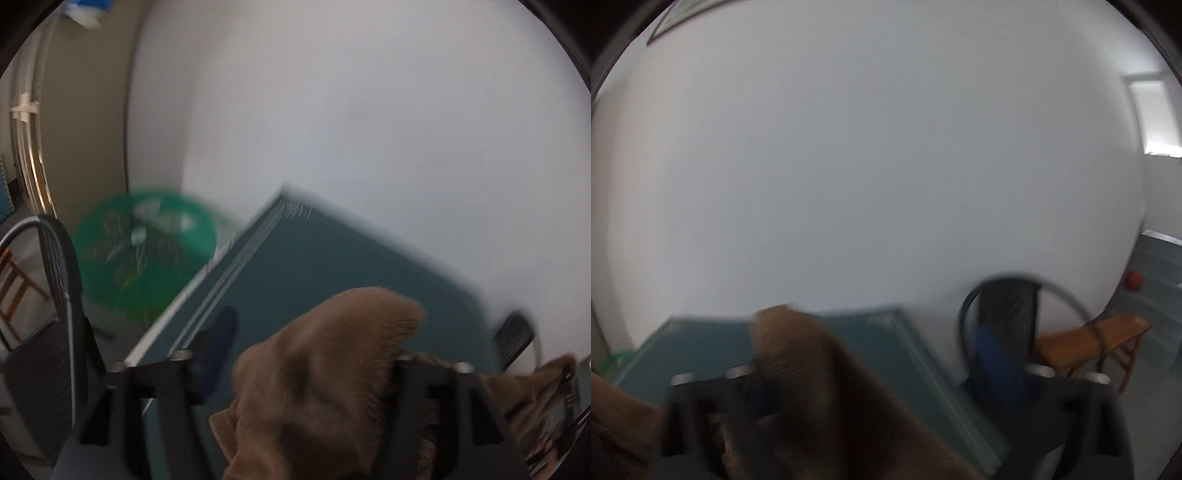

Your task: Fold clothes

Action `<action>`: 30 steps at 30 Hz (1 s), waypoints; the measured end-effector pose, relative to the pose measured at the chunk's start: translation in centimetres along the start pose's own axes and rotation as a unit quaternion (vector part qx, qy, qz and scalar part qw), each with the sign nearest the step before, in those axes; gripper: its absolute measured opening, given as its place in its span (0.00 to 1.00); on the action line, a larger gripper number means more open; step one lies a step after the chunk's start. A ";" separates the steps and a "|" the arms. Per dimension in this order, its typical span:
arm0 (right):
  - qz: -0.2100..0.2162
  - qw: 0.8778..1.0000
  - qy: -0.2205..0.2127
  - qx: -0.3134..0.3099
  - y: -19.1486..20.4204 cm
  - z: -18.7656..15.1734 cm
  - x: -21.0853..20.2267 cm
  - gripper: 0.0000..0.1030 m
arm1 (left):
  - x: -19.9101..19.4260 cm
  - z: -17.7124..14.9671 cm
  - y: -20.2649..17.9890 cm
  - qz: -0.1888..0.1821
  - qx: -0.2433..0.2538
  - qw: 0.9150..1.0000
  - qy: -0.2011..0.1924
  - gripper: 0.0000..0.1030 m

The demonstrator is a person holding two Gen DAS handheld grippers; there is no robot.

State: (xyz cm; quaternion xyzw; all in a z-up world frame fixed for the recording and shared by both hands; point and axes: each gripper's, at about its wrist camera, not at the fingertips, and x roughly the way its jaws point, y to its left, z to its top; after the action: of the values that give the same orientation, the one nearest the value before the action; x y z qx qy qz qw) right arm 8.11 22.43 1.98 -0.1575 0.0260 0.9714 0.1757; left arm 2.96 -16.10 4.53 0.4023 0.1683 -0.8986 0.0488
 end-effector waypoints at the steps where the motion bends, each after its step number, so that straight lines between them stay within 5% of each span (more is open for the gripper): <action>1: 0.011 1.000 0.023 -0.006 0.3 -0.1 1.6 0.95 | 2.3 -0.5 0.2 0.011 0.002 0.999 0.031 0.73; 6: 0.000 0.997 0.065 -0.039 0.1 -4.2 3.5 0.95 | 7.5 -2.5 1.6 0.025 -0.029 0.995 0.097 0.73; 16: -0.013 0.989 0.146 -0.004 -5.3 -8.1 4.1 0.95 | 6.2 -4.6 4.7 -0.039 -0.072 0.990 0.112 0.78; 23: 0.058 0.992 0.111 0.004 -6.1 -8.0 -0.9 0.95 | 2.8 -5.8 4.8 -0.037 -0.057 0.994 0.083 0.78; 30: 0.095 0.991 0.055 -0.077 -3.2 -7.9 -5.5 0.95 | -1.1 -6.5 3.2 -0.043 -0.017 0.998 0.036 0.78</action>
State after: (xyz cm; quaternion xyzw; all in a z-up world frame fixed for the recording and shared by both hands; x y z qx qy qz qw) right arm 16.46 22.72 -3.77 -0.2204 -0.0246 0.9727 0.0678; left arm 9.01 -16.90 0.49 0.4256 0.2022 -0.8820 0.0107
